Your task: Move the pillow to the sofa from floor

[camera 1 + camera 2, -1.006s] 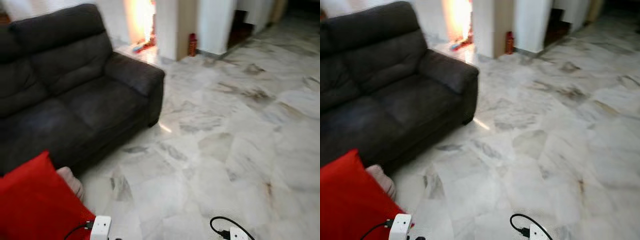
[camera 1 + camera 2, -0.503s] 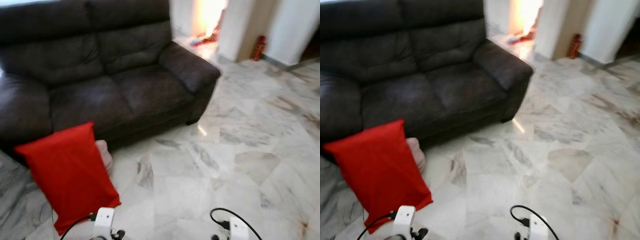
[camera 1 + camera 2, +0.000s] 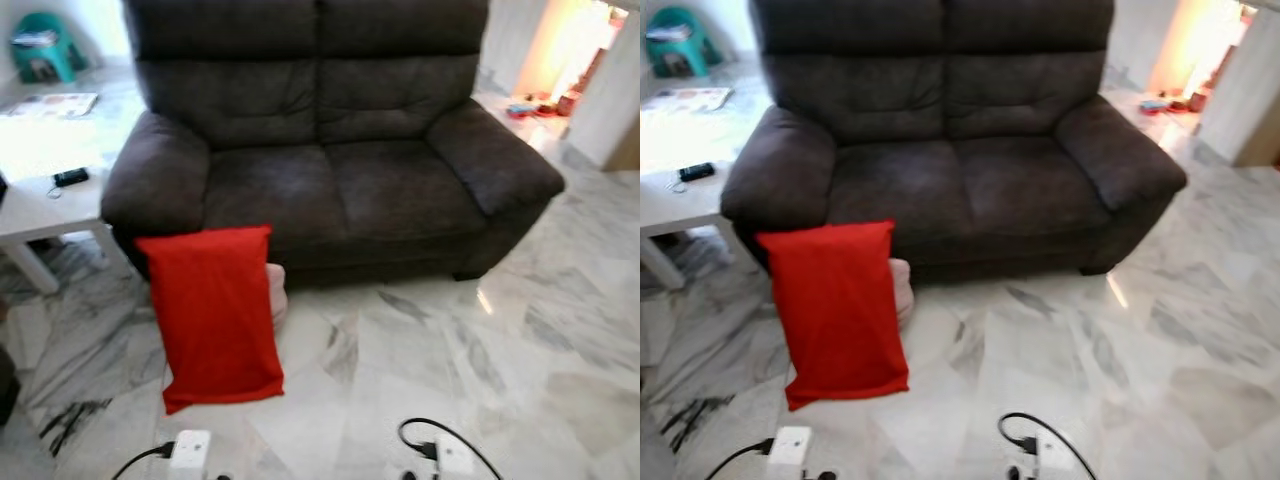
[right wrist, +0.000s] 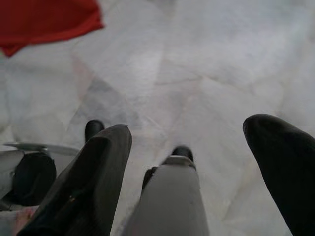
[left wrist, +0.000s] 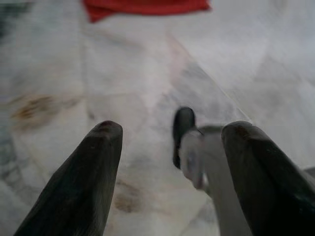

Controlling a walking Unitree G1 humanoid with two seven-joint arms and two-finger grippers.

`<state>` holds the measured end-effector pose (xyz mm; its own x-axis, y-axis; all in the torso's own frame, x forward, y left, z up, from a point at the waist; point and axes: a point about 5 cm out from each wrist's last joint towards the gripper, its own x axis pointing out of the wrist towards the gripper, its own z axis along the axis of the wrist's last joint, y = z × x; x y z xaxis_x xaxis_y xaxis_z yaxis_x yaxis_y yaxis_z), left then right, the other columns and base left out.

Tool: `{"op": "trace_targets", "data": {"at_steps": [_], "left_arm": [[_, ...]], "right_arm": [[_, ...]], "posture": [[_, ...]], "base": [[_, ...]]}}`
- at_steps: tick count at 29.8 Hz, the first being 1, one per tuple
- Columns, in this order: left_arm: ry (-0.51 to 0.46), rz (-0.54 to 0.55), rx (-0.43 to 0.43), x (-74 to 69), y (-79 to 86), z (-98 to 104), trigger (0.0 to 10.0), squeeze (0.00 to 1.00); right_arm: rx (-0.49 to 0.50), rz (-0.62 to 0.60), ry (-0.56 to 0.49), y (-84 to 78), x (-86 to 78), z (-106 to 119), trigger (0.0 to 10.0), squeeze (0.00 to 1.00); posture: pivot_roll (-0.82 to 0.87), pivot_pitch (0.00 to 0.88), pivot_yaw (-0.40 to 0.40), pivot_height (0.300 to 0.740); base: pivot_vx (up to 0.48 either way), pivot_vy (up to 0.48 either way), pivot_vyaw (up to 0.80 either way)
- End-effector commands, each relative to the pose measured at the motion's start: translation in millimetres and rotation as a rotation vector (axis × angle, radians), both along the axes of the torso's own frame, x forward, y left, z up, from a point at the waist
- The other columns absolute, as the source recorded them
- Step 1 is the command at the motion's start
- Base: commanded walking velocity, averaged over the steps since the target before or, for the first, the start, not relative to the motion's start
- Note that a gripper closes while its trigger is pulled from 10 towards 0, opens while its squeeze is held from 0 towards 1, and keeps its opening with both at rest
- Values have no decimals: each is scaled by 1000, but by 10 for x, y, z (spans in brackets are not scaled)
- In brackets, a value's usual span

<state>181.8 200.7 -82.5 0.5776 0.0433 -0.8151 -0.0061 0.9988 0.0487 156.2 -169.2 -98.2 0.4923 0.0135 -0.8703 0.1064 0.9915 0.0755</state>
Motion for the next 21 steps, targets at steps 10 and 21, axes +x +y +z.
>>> {"op": "trace_targets", "data": {"at_steps": [10, 21], "left_arm": [[7, 52, 14, 5, 10, -1, 10000, 0], [40, 13, -11, -118, -164, -80, 10000, 0]], "right_arm": [[-6, 51, 8, -3, 20, 7, 10000, 0], [-31, 24, 39, -194, -137, -31, 10000, 0]], "posture": [[120, 0, -40, 740], [72, 0, -63, 740]], "base": [[0, 0, 800], [0, 0, 577]]}}
